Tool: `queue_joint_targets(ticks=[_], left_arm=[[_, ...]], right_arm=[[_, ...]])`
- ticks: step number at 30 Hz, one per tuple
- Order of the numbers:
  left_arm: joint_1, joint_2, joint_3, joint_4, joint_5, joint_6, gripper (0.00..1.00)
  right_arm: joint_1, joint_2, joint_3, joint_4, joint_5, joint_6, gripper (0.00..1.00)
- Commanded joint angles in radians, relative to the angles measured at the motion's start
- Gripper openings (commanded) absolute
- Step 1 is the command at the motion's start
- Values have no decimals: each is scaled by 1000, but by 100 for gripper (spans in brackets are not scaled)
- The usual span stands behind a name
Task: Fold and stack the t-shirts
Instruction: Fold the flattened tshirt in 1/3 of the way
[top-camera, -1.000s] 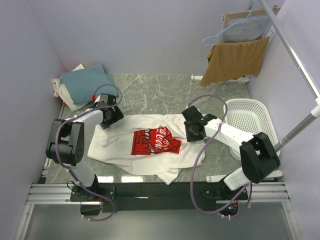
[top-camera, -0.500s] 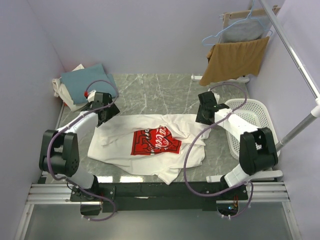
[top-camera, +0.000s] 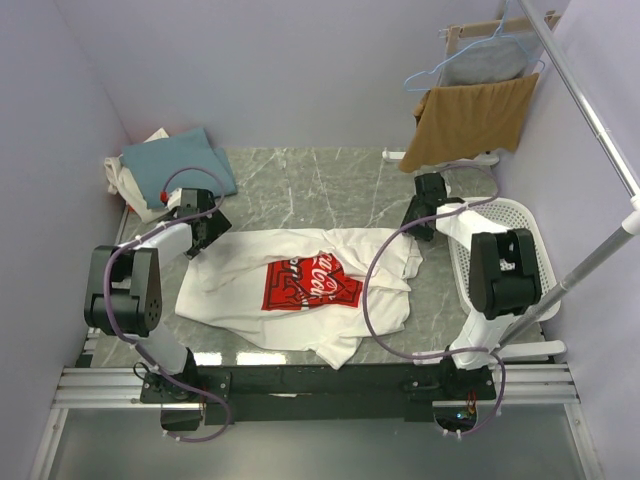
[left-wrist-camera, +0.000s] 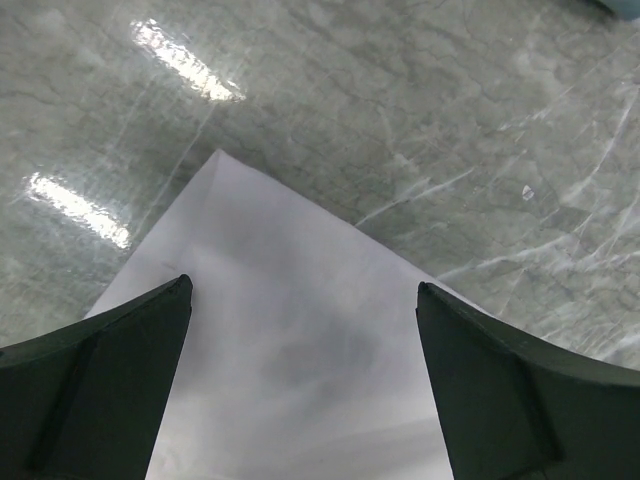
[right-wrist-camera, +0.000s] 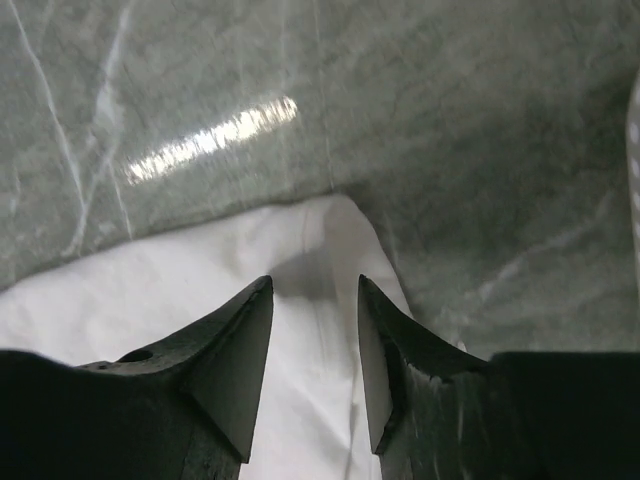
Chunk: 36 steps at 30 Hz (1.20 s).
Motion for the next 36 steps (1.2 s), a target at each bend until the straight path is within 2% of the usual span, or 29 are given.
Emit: queue_joint_targets(ticks=[1,6,14,16,26,31,36], left_arm=[[4,8,7,73,41,-15,100],[6,10,-1,89,36,-17,99],[8,-84,-40,26,-148,-38,99],[8,-93,-48,17,-157,-37,99],[8,34,-27,50,-56,-32,97],[8,66,-33,98,10,-35,92],[8,54,-31,107,28,-45,85]], right_arm=[[-21,56,70,59,-63,-16,46],[-37,102,100,81,-98,-27,42],[-44,144,114,88,-164,-30,41],[-45,148,119,88,-166,-31,41],[-47,161,122,82,-173,-38,39],[-48,161,122,85,-178,-41,38],[-51,157,120,88,-181,-44,28]])
